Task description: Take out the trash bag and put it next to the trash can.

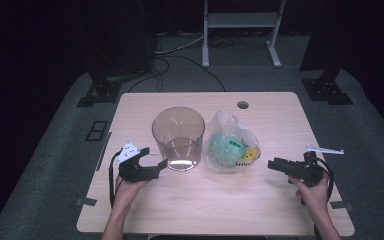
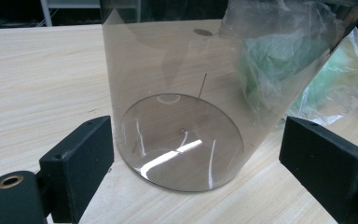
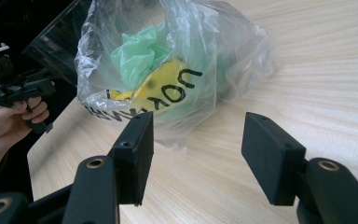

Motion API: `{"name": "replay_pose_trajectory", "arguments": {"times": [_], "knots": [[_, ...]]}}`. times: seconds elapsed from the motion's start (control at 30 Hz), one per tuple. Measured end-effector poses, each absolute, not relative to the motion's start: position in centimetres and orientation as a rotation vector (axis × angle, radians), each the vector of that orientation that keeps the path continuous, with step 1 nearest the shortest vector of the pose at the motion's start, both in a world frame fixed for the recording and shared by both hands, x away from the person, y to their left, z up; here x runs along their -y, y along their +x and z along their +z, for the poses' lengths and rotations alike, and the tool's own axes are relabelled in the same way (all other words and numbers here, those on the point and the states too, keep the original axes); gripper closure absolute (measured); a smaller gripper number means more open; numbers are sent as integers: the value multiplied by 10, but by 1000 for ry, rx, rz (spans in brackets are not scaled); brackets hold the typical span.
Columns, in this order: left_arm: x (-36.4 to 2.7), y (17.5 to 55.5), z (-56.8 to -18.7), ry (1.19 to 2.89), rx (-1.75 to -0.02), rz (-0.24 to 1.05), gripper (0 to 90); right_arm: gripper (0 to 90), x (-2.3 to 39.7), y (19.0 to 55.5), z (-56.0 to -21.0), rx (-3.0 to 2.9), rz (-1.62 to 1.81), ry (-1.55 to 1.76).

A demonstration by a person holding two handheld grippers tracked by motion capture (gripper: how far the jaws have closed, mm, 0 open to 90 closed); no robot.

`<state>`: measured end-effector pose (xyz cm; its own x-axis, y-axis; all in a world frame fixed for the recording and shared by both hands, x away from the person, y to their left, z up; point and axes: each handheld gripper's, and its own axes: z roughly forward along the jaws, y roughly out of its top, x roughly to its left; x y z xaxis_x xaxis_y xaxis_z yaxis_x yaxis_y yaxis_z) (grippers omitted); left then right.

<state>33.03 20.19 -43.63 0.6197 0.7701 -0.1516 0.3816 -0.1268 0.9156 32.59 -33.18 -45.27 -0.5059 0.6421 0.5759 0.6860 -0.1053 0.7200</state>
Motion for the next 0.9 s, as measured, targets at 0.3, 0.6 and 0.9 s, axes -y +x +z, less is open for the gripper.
{"name": "replay_pose_trajectory", "arguments": {"times": [0.3,0.6,0.9], "knots": [[-202,330,-436,1736,-944,438,88,433,333,319,-460,2085,-1715,-1546],[-201,330,-436,1737,-944,438,88,433,334,310,-461,2084,-1747,-1547],[-201,330,-436,1738,-944,438,88,428,336,295,-465,2066,-1799,-1610]]}}
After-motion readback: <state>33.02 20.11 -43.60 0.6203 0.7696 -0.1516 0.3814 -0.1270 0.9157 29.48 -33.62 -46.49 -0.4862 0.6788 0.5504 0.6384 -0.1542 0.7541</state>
